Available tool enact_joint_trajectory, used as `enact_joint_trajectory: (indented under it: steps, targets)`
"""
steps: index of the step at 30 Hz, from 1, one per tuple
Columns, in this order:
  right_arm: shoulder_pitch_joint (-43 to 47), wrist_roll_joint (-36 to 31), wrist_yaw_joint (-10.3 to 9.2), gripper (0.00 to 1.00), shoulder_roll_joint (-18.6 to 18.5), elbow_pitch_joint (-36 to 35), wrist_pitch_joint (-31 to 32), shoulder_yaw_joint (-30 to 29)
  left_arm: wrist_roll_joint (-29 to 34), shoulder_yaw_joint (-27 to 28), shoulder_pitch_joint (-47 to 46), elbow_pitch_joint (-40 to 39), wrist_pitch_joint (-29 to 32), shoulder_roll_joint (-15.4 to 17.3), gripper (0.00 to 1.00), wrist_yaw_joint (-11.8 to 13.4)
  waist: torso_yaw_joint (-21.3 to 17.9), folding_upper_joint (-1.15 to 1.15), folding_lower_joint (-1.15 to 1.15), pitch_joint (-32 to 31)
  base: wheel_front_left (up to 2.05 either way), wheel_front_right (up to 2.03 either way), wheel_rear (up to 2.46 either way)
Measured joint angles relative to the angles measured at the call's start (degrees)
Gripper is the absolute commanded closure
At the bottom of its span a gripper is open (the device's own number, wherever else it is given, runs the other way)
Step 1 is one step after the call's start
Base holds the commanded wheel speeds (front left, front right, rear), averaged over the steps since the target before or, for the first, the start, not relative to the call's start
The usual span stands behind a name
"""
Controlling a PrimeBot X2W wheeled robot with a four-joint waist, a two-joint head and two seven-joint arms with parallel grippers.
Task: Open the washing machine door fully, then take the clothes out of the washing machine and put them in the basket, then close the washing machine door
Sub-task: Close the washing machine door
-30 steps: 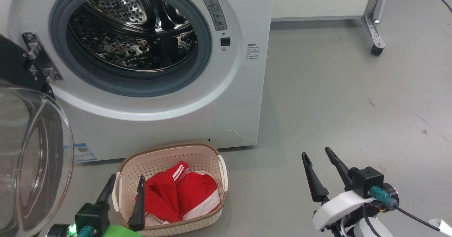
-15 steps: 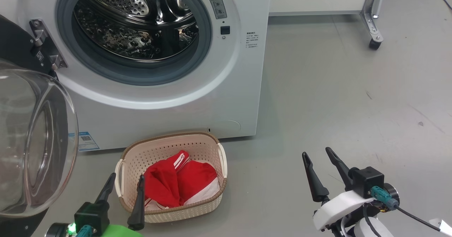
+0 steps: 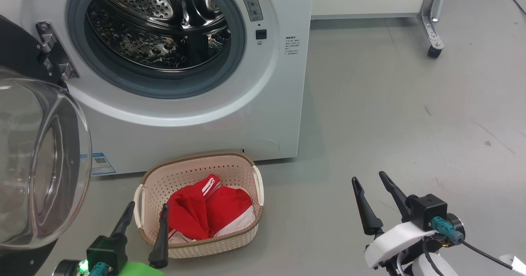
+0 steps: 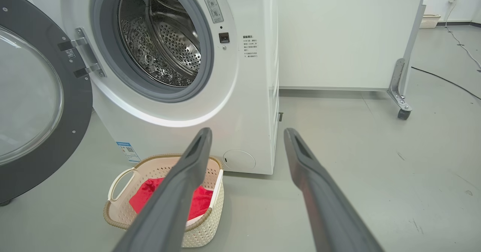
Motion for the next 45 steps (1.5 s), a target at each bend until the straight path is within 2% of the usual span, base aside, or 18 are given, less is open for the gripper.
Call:
enact_joint_trajectory:
  steps: [14, 21, 33, 45]
  targets:
    - [0.02, -0.01, 0.0, 0.0, 0.0, 0.05, 0.0, -0.18, 0.1, -0.05, 0.03, -0.03, 0.54, 0.15, 0.0, 0.46, 0.29, 0.0, 0.0, -0.57, 0.0, 0.0, 0.0]
    - [0.43, -0.12, -0.44, 0.0, 0.01, 0.05, 0.0, -1.49, 0.3, -0.41, 0.02, 0.03, 0.58, 0.15, 0.0, 0.52, 1.8, 0.0, 0.0, -0.8, 0.0, 0.0, 0.0]
    - [1.24, -0.36, -0.53, 0.0, -0.01, 0.03, 0.0, -2.21, 0.36, -0.37, 0.02, 0.09, 0.58, 0.12, 0.0, 1.03, 6.34, 0.0, 0.0, -1.24, 0.0, 0.0, 0.0]
    - [1.44, -0.56, -0.52, 0.0, 0.01, -0.11, 0.0, -2.64, 0.98, 0.77, 0.02, 0.13, 0.57, 0.11, 0.0, 1.97, 14.18, 0.0, 0.0, -1.46, 0.0, 0.0, 0.0]
